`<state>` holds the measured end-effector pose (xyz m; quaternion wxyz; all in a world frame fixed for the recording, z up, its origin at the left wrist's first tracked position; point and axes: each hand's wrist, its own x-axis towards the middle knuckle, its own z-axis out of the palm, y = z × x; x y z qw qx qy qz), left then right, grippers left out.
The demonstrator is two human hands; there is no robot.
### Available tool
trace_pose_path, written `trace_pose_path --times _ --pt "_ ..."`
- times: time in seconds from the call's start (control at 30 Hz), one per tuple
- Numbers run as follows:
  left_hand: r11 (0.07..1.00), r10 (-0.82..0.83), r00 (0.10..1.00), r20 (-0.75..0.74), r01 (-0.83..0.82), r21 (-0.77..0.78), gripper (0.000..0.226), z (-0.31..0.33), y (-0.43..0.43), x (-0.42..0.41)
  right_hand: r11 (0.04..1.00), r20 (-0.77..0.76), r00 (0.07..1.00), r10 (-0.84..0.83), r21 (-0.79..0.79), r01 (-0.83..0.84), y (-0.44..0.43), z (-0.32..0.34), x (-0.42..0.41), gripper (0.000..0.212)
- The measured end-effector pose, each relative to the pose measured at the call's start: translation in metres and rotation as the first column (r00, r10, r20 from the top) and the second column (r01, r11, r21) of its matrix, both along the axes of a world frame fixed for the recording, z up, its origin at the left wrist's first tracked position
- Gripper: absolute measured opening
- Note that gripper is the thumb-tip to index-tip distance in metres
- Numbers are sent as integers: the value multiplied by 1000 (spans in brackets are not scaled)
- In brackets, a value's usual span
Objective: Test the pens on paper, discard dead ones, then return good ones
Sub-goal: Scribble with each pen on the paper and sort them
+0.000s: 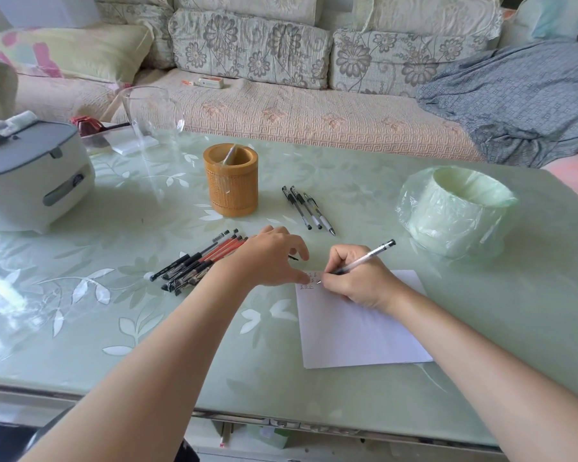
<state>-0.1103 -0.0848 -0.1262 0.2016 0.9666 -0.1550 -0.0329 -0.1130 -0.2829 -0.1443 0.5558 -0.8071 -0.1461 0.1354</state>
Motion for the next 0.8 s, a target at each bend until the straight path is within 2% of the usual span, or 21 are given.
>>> trace_pose_path --times 0.23,0.8 --pt "999 26 998 49 -28 42 46 -6 -6 -1 1000 49 999 -2 -11 2 0 -4 0 29" --pt "996 76 996 39 -78 44 48 -9 -9 1 998 92 996 9 -68 -2 2 -3 -3 31"
